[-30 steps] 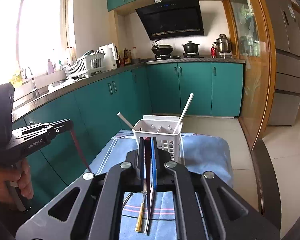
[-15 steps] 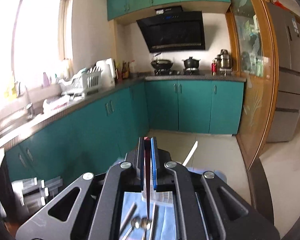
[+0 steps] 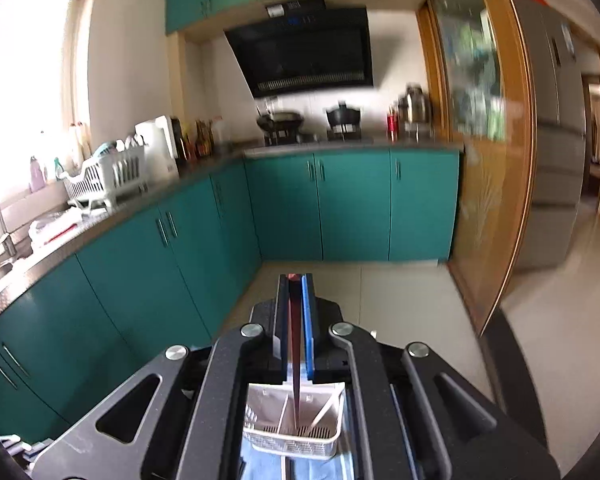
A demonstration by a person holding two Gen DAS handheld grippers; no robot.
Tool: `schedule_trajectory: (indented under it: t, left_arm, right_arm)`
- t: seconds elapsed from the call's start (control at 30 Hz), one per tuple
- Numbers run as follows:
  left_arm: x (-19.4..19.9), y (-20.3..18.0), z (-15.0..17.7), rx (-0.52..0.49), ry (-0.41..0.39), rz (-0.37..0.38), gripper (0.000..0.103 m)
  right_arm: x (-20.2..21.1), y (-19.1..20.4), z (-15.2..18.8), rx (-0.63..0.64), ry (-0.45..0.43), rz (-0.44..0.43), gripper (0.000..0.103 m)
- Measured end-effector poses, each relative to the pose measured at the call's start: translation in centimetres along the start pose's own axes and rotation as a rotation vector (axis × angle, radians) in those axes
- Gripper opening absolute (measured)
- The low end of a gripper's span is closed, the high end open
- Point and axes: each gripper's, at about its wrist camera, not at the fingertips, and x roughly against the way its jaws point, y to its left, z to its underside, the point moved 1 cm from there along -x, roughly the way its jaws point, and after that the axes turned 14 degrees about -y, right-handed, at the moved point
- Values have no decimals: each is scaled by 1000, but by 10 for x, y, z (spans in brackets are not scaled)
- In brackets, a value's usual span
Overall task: Organize utensils
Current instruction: 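Lower the dark red chopsticks into the holder and open both tools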
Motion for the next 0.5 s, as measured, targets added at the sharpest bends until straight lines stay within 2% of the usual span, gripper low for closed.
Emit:
schedule_trajectory:
  t: [0.07,0.17,0.23,0.3,0.37,0.4,0.5]
  left_arm:
    - [0,1,1,2,2,-4,6]
    - [-2,1,0,3,2,-10,6]
    - [-4,0,1,2,3,-10,6]
    - [-5,-1,2,-2,8,-11,6]
    - [-5,-4,3,-4,6,-9,6]
    - [-6,-6,3,-7,6,-8,6]
    - [-3,-13,3,-21,-6,-6,6]
  right_arm:
    - [-11,-5,21,-15,61,-10,7]
    - [-9,-13,42,-22,75,-10,10]
    - [2,-18,52,-40,74,-20,20]
    - [27,-24,62,-59,28,-19,45]
    - [65,-29,78,-61,-57,-19,51]
    - [84,-34,90,-67,-94,-17,58]
    - [122,-47,135,-81,-149,4,74]
